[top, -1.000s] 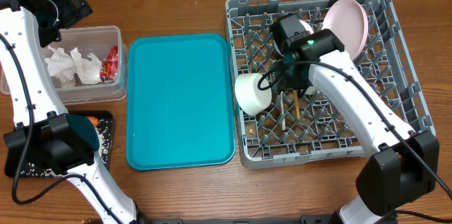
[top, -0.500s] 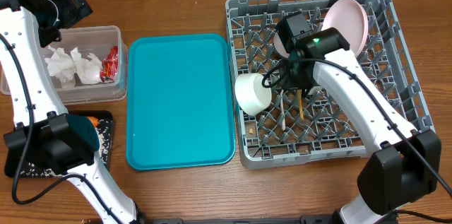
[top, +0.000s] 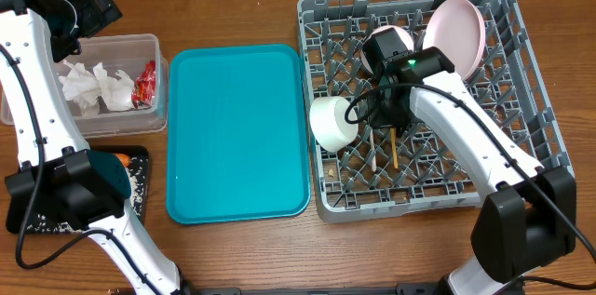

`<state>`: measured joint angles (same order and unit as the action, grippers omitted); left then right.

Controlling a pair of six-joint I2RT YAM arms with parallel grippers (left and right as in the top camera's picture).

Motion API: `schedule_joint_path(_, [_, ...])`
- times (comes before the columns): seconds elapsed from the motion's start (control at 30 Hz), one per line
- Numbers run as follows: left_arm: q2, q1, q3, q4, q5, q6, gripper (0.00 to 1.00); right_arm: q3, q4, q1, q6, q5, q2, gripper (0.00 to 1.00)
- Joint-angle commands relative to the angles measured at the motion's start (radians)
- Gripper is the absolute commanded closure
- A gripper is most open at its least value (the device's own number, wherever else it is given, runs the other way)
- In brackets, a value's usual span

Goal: Sort waste into correct bins and load items into the dishwasher
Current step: 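Lower the chopstick upright into the rack beside the white bowl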

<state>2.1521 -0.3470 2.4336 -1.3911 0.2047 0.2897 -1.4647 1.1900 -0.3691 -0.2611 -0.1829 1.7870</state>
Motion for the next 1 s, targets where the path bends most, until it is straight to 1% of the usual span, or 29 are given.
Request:
schedule_joint_path(0.0, [-0.041,0.000,0.024,0.000,-0.003,0.014,0.00,0.006,-0.015,-0.001,0.008,0.024,-0.006,0.96])
schedule_joint_path(0.17, [-0.041,0.000,0.024,0.000,-0.004,0.014,0.00,0.006,-0.042,-0.001,0.023,0.031,-0.006,0.96])
schedule_joint_path(0.3, [-0.041,0.000,0.024,0.000,-0.003,0.014,0.00,0.006,-0.026,-0.001,0.026,0.031,-0.006,0.96])
schedule_joint_path(0.33, [-0.041,0.000,0.024,0.000,-0.004,0.014,0.00,0.006,-0.022,-0.001,0.026,0.031,-0.006,0.93])
schedule_joint_path(0.37, [-0.041,0.000,0.024,0.000,-0.004,0.014,0.00,0.006,-0.018,-0.001,0.026,0.031,-0.006,0.89])
schedule_joint_path(0.4, [-0.041,0.000,0.024,0.000,-0.003,0.014,0.00,0.006,-0.018,-0.001,0.026,0.031,-0.006,0.77])
schedule_joint_path(0.43, [-0.041,0.000,0.025,0.000,-0.004,0.014,0.00,0.006,-0.018,-0.001,0.026,0.031,-0.006,0.68])
schedule_joint_path(0.47, [-0.041,0.000,0.024,0.000,-0.003,0.014,0.00,0.006,-0.018,-0.001,0.026,0.031,-0.006,0.62])
schedule_joint_path(0.53, [-0.041,0.000,0.024,0.000,-0.004,0.014,0.00,0.005,-0.019,-0.001,0.026,0.031,-0.006,0.52])
schedule_joint_path(0.6, [-0.041,0.000,0.024,0.000,-0.004,0.014,0.00,-0.008,-0.018,-0.001,0.026,0.032,-0.007,0.51])
schedule_joint_path(0.7, [-0.041,0.000,0.024,0.000,-0.004,0.014,0.00,-0.051,-0.008,0.000,0.027,0.100,-0.029,0.50])
schedule_joint_path(0.73, [-0.041,0.000,0.024,0.000,-0.003,0.014,0.00,-0.074,-0.006,0.000,0.031,0.148,-0.045,0.50])
schedule_joint_path(0.77, [-0.041,0.000,0.024,0.000,-0.003,0.014,0.00,-0.118,-0.006,0.000,0.032,0.241,-0.083,0.48])
schedule_joint_path(0.8, [-0.041,0.000,0.024,0.000,-0.003,0.014,0.00,-0.137,-0.006,0.000,0.032,0.270,-0.100,0.44])
schedule_joint_path(0.83, [-0.041,0.000,0.024,0.000,-0.003,0.014,0.00,-0.159,-0.006,0.000,0.029,0.298,-0.123,0.29])
schedule_joint_path(0.87, [-0.041,0.000,0.024,0.000,-0.003,0.014,0.00,-0.176,-0.006,0.000,0.029,0.313,-0.143,0.00])
schedule_joint_path(0.97, [-0.041,0.000,0.024,0.000,-0.004,0.014,0.00,-0.197,-0.007,-0.003,0.029,0.320,-0.198,0.00])
